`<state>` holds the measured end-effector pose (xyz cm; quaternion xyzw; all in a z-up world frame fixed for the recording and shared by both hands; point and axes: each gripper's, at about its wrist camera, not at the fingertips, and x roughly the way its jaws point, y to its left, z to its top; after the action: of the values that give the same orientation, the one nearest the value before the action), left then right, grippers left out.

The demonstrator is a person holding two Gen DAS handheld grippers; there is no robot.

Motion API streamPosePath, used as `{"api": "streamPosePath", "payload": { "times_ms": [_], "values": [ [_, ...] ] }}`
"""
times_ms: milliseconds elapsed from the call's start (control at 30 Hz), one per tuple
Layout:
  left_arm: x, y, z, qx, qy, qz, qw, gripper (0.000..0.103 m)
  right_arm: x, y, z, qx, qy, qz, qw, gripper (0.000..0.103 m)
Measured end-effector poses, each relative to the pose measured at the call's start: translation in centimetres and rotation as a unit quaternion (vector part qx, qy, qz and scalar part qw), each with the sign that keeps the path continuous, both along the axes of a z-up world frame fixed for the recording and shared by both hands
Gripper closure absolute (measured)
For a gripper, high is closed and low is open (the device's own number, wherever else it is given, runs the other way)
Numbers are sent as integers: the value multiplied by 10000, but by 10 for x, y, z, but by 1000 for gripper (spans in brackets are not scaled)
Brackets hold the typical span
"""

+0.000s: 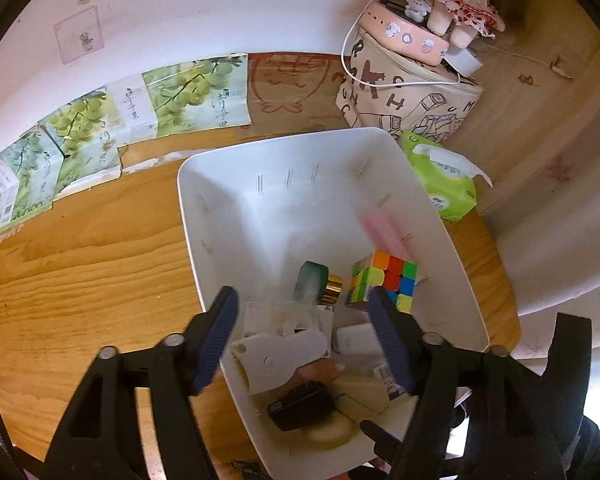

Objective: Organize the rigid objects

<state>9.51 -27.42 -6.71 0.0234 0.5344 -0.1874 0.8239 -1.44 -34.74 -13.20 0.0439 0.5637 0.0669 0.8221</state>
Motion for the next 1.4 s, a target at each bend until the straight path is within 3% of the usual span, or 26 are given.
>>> {"api": "streamPosePath", "payload": {
  "times_ms": [200,467,633,767,1200,1300,1400],
  "values": [
    [-14,22,3,201,-121,191,9995,23,-12,0,-6,26,64,-539,9985,14],
    [-35,79,-12,218,187,874,9958,23,-16,12,0,73,-95,-1027,9946,14],
    [-54,108,-27,416,383,1176,9915,23,-16,26,6,28,-227,-1183,9927,14],
    [-67,121,-25,354,429,1274,9903,23,-19,43,14,12,-288,-1060,9940,14],
    [-107,140,20,183,-285,1515,9879,21,-45,88,57,-120,-615,-604,9962,14],
    [-116,144,30,-86,-400,1535,9873,19,-51,91,67,-220,-713,-578,9955,14],
    [-127,147,40,-108,-595,1645,9845,17,-59,93,79,-236,-808,-528,9950,14]
  ]
}}
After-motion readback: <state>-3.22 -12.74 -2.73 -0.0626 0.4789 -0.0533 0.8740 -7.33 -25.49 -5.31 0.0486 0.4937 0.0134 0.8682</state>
